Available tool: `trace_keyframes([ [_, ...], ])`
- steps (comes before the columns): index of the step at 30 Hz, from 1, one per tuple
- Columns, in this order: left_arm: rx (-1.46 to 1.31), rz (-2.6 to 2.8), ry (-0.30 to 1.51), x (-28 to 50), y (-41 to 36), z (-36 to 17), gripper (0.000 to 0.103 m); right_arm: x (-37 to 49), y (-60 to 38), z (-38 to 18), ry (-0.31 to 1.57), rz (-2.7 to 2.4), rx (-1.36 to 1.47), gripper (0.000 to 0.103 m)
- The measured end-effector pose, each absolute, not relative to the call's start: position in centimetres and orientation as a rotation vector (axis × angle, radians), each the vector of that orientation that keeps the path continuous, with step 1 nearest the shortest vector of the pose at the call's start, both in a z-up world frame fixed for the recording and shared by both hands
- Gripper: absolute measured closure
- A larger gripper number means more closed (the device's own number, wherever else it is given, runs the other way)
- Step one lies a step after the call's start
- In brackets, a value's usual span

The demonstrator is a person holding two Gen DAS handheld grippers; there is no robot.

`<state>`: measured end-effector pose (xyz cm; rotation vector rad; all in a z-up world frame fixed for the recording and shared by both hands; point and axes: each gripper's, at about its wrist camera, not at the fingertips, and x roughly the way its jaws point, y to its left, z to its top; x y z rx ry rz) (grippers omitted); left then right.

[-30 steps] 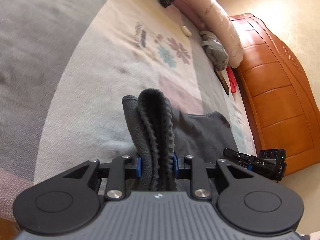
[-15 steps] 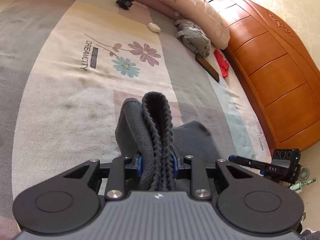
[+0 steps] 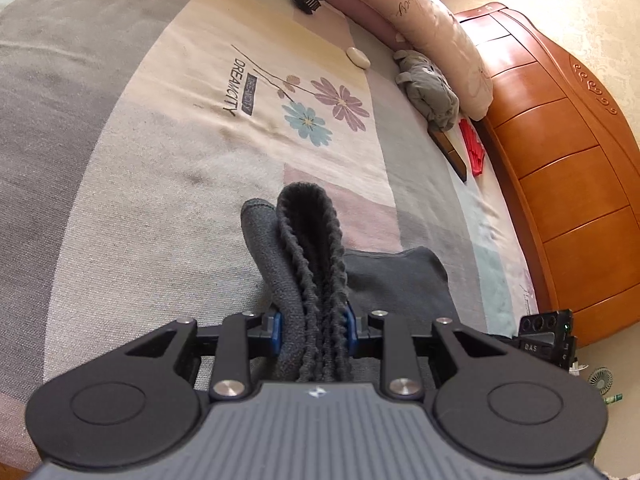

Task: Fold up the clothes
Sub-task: 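Lift the folded sweatpants with both grippers, then carry the held sweatpants with both grippers toward the bed headboard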

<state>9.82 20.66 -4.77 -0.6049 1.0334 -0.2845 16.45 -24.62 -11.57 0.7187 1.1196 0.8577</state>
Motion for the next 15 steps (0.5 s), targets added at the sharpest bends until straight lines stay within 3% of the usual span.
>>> trace_keyframes([
  [11,-0.689,-0.286,1.148,9.6,23.9,-10.0,0.068,17.2,-22.9,-11.5,1.135,0.898,0.697,0.051],
  [15,-0.717,-0.371,1.171,10.3,24.3,-10.5,0.06,17.2,-22.7,-11.5,1.137,0.888,0.685,0.051],
])
